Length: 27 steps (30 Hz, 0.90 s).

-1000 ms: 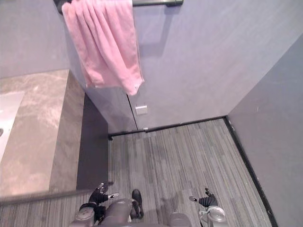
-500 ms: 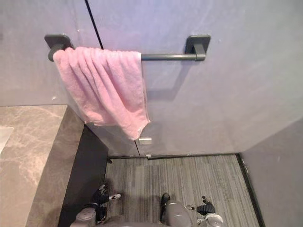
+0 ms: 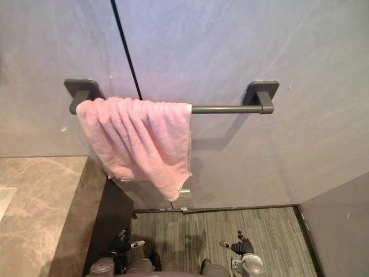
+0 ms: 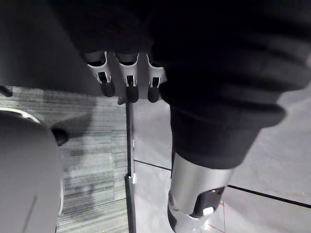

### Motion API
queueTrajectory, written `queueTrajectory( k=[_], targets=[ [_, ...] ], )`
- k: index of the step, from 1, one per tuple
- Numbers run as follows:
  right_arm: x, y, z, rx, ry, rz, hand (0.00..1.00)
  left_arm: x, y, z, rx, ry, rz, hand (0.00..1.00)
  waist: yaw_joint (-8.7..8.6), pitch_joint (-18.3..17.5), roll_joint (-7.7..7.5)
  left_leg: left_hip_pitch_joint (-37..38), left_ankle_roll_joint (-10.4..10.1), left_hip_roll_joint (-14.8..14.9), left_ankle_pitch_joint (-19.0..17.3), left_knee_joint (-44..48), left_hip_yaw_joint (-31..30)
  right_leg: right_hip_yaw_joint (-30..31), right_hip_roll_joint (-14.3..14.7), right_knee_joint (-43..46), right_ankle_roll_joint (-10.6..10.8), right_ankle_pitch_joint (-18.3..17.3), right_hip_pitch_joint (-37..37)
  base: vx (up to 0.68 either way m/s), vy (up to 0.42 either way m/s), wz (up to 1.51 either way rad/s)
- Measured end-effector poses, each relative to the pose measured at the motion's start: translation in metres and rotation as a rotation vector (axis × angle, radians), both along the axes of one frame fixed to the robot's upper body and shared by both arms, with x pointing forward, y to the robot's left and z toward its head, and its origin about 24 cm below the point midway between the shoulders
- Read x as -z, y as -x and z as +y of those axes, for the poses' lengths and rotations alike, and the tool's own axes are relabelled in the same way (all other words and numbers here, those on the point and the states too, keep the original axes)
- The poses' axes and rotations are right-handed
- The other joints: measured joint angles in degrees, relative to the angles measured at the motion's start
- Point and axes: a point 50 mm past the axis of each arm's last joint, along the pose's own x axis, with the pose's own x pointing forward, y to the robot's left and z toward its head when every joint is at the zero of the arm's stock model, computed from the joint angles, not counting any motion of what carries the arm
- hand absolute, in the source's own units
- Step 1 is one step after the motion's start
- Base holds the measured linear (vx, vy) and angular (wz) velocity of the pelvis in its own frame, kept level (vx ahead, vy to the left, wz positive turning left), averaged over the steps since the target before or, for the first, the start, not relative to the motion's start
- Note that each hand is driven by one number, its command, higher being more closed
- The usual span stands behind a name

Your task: Organize washtable

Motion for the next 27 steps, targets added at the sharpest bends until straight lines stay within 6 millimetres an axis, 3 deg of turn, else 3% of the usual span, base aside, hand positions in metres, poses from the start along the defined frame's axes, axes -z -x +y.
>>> queueTrajectory(
  k=[7,10,12,14,27],
  targets=[
    [0.004,0.013,-0.008,-0.002,0.025,0.055,0.0,-0.006,-0.008,-0.001,0.018,-0.027,-0.043,0.0,-1.24,-0.95,0.64,1.16,-0.1,-0.55,2.04,-4.2,-1.29,-0.23,0.24,-0.81,0.32,0.25,-0.17,0.0,-0.008,0.02],
    [0.003,0.011,-0.008,-0.01,0.038,0.042,0.0,-0.029,-0.03,-0.002,0.019,-0.043,-0.206,0.0,-1.32,-1.47,0.16,1.75,0.16,-0.9,2.93,-5.96,-1.97,-0.62,0.18,-0.91,0.31,0.27,-0.16,-0.02,-0.008,0.07],
    [0.0,0.007,-0.008,-0.015,0.042,0.02,0.0,-0.058,-0.05,-0.006,0.018,-0.05,-0.388,0.0,-1.28,-1.7,-0.01,1.69,0.29,-1.34,3.09,-6.27,-2.98,-1.01,-0.11,-1.08,0.32,0.27,-0.09,-0.01,0.006,0.09],
    [-0.002,0.005,-0.01,-0.016,0.05,0.001,0.0,-0.076,-0.057,-0.007,0.009,-0.047,-0.488,0.0,-1.28,-2.43,0.46,1.77,0.75,-1.8,3.46,-7.2,-3.07,-1.02,-0.47,-1.71,0.68,0.52,-0.1,0.0,0.011,0.02],
    [-0.006,-0.001,-0.011,-0.026,0.078,-0.029,0.0,-0.135,-0.071,-0.01,-0.014,-0.08,-0.768,0.0,-1.16,-3.41,0.76,3.74,1.29,-2.73,4.16,-8.99,-5.45,-2.82,-1.03,-3.49,0.41,0.84,2.84,0.0,0.007,0.08]
  ],
)
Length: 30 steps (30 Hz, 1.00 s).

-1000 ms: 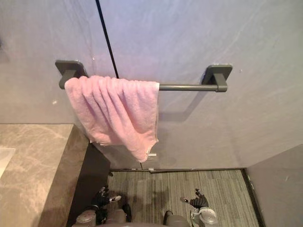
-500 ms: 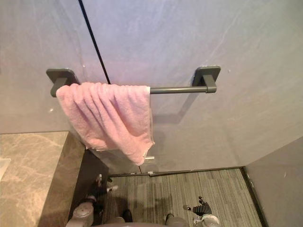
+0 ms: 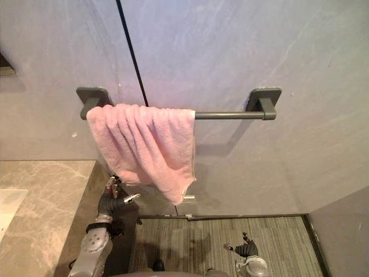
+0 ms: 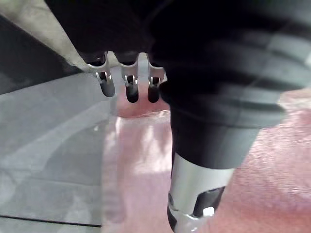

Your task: Organize washtable

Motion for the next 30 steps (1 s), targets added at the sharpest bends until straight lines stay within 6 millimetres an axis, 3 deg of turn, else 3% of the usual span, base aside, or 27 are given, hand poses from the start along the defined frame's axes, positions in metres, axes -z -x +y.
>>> queueTrajectory(
  k=[10,20,30],
  targets=[
    [0.002,0.005,0.0,-0.005,0.004,0.015,0.0,-0.03,-0.005,0.0,-0.021,-0.029,-0.145,0.0,-0.16,-0.12,0.03,0.91,-0.13,0.01,0.79,-2.05,0.0,0.09,0.11,-0.23,0.01,0.01,0.0,-0.01,-0.004,0.0],
    [0.0,0.002,0.0,-0.009,0.005,0.005,0.0,-0.045,-0.004,0.007,-0.073,-0.029,-0.214,0.0,-0.17,-0.24,-0.12,0.91,-0.13,0.03,0.79,-2.26,-0.04,0.0,0.14,-0.32,0.01,0.01,0.0,0.0,-0.001,0.0],
    [0.002,0.004,0.004,-0.036,0.003,0.015,0.0,-0.046,0.001,0.008,-0.086,0.017,-0.224,0.0,-0.16,-0.62,-0.03,0.47,-0.22,-0.02,0.93,-2.72,-0.79,-0.84,0.14,-0.97,0.1,-0.05,-0.05,-0.01,-0.011,0.03]
  ],
)
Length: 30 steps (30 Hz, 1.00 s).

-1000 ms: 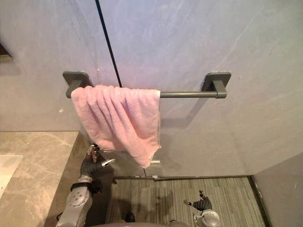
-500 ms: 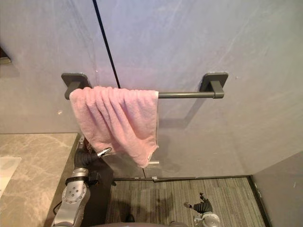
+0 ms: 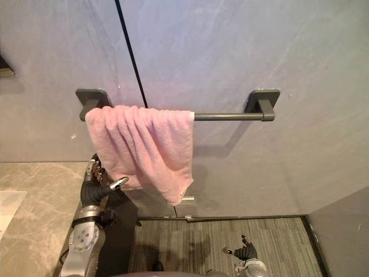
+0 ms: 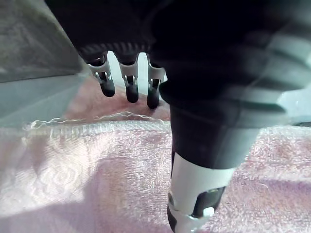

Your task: Organize washtable

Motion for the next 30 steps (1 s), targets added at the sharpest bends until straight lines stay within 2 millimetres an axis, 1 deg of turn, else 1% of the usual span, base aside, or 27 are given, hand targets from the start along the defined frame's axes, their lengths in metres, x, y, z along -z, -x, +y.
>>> queueTrajectory(
  k=[8,9,12,15,17,20,24,26,30],
  targets=[
    [-0.001,-0.003,0.0,-0.013,0.003,-0.005,0.0,0.0,-0.001,-0.003,0.058,-0.019,0.006,0.0,-0.02,-0.17,0.11,-0.19,0.0,0.06,0.0,-0.1,0.02,0.06,0.15,-0.33,-0.01,0.0,-0.08,0.0,0.0,0.0],
    [-0.001,-0.004,-0.001,-0.014,0.004,-0.007,0.0,0.0,-0.001,-0.003,0.067,-0.024,0.008,1.0,-0.02,-0.18,0.12,-0.19,0.0,0.07,0.0,-0.09,0.05,0.09,0.15,-0.32,-0.01,0.0,-0.08,0.0,0.0,0.0],
    [-0.002,-0.004,-0.003,-0.014,0.009,-0.006,0.0,0.001,-0.002,-0.007,0.101,-0.04,0.017,1.0,-0.1,-0.37,0.15,-0.19,0.0,0.08,0.0,-0.06,0.27,0.39,0.15,-0.22,-0.02,0.02,-0.25,0.0,0.0,-0.05],
    [-0.001,-0.002,-0.003,-0.014,0.01,0.0,0.0,0.005,-0.004,-0.008,0.129,-0.063,0.036,1.0,-0.53,-1.48,0.4,-0.24,0.0,0.1,0.0,-0.21,0.95,1.17,0.17,-0.17,0.01,0.09,-0.77,0.0,0.0,-0.11],
    [-0.001,-0.002,-0.004,-0.014,0.011,0.003,0.0,0.008,-0.007,-0.007,0.139,-0.086,0.057,1.0,-1.59,-1.78,0.58,-0.23,0.0,0.1,0.0,-0.23,1.14,1.36,0.17,-0.21,-0.01,0.22,-0.85,-0.01,-0.004,-0.06],
    [-0.002,-0.002,-0.007,-0.014,0.018,0.003,0.0,0.007,-0.011,-0.007,0.154,-0.099,0.057,1.0,-1.81,-1.78,0.58,-0.15,0.0,0.19,0.0,-0.23,1.67,1.82,0.27,-0.48,-0.05,0.6,-0.91,-0.03,-0.008,-0.09],
    [-0.004,-0.004,-0.009,-0.016,0.025,-0.007,0.0,0.007,-0.012,-0.008,0.157,-0.1,0.057,1.0,-1.77,-1.78,0.58,-0.03,0.0,0.18,-0.01,-0.3,2.4,2.66,0.28,-1.19,0.0,1.25,-0.91,-0.03,-0.002,-0.11],
    [-0.009,-0.01,-0.009,-0.023,0.027,-0.05,0.0,0.007,-0.012,-0.007,0.158,-0.106,0.058,1.0,-1.84,-1.78,0.58,0.1,0.0,0.17,-0.01,-0.34,2.73,2.99,0.27,-1.33,0.02,1.44,-0.91,-0.04,-0.004,-0.09],
    [-0.033,-0.033,-0.008,-0.061,0.035,-0.214,0.0,0.004,-0.014,-0.006,0.161,-0.132,0.05,1.0,-2.11,-1.78,0.58,0.29,0.01,0.17,-0.01,-0.41,2.94,3.25,0.26,-1.33,0.09,1.51,-0.9,-0.02,-0.004,-0.03]
  ],
)
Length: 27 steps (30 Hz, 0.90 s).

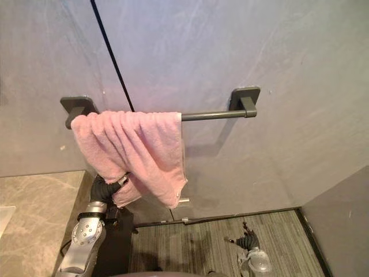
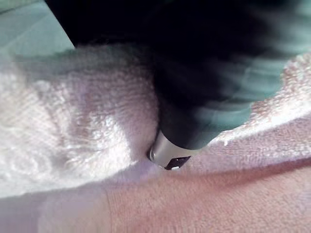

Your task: Organize washtable

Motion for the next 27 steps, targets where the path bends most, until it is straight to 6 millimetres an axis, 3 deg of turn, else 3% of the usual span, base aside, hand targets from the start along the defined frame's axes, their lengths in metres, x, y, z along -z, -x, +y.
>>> queueTrajectory(
  k=[5,14,27],
  targets=[
    [-0.038,-0.021,0.006,-0.092,-0.003,-0.212,0.0,-0.001,0.0,0.0,-0.013,-0.025,-0.006,1.0,-0.21,0.02,-0.06,0.22,0.0,0.07,0.0,-0.04,0.43,0.52,0.03,-0.05,0.01,0.0,0.01,0.0,-0.005,-0.03],
    [-0.104,-0.041,0.03,-0.275,-0.062,-0.536,0.0,-0.009,-0.001,-0.003,-0.003,-0.044,-0.041,1.0,-0.19,0.41,-0.77,0.91,0.19,0.13,-0.29,0.21,0.55,1.54,0.06,0.36,0.08,0.02,0.1,-0.03,-0.013,-0.06],
    [-0.155,-0.077,0.063,-0.518,-0.123,-0.759,0.0,-0.007,-0.001,-0.012,0.003,-0.009,-0.043,1.0,0.54,0.47,-0.96,0.62,0.22,0.1,-0.33,0.24,0.17,1.24,0.04,0.44,0.35,-0.12,0.02,-0.01,-0.008,0.01]
  ],
)
